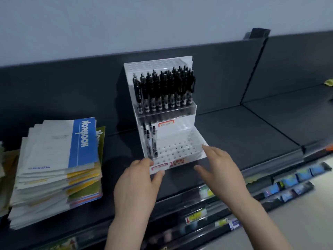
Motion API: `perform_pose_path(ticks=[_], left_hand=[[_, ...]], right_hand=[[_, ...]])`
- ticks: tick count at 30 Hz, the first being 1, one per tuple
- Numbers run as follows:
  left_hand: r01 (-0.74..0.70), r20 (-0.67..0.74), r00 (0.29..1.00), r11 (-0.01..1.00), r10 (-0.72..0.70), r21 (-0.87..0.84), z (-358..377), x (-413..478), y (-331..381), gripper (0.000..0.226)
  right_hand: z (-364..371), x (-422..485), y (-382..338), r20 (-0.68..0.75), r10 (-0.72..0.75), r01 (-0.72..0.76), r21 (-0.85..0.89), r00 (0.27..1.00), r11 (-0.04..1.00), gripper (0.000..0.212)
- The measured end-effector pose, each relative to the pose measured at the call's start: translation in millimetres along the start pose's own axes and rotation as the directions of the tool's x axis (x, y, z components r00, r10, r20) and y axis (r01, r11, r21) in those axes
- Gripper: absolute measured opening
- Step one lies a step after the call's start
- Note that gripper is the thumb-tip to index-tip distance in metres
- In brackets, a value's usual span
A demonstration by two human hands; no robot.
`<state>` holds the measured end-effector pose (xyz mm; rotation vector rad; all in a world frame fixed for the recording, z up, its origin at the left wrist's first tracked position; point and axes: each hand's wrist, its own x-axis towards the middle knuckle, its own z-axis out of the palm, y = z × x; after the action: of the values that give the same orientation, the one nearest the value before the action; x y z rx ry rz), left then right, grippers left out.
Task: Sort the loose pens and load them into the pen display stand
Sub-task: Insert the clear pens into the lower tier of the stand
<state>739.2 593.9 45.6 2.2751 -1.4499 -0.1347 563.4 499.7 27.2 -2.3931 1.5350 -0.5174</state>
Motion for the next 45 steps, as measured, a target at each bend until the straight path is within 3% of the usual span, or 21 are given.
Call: perform_pose_path(ticks=[4, 12, 23, 36, 45], left_hand=[[-0.086, 0.020, 0.996, 0.996, 0.086, 0.000, 18, -11, 62, 0.038], [-0.243, 0.073, 0.968, 0.967, 0.238, 0.071, 73, -36, 216, 0.061], [-0.414, 0.168, 0.900, 0.909, 0.402, 0.046, 132, -44, 370, 0.061], [-0.460, 0.291, 0.838, 0.885, 0.461, -0.076, 239, 40, 490, 0.069], [-0.482, 0.284, 0.813, 0.861, 0.508, -0.162, 290, 131, 585, 0.067]], right_hand=[[-25, -8, 44, 0.038, 0.009, -0.011, 0.057, 0.999, 0.998, 0.064], [-117, -49, 179, 0.004, -0.024, 0.024, -0.074, 1.000, 0.997, 0.071], [-201, -81, 314, -0.037, 0.063, -0.068, -0.174, 0.997, 0.982, 0.071], [-224, -16, 464, 0.009, 0.229, -0.221, -0.224, 0.973, 0.949, 0.073], [-274, 62, 553, -0.071, 0.298, -0.306, -0.247, 0.952, 0.919, 0.068]])
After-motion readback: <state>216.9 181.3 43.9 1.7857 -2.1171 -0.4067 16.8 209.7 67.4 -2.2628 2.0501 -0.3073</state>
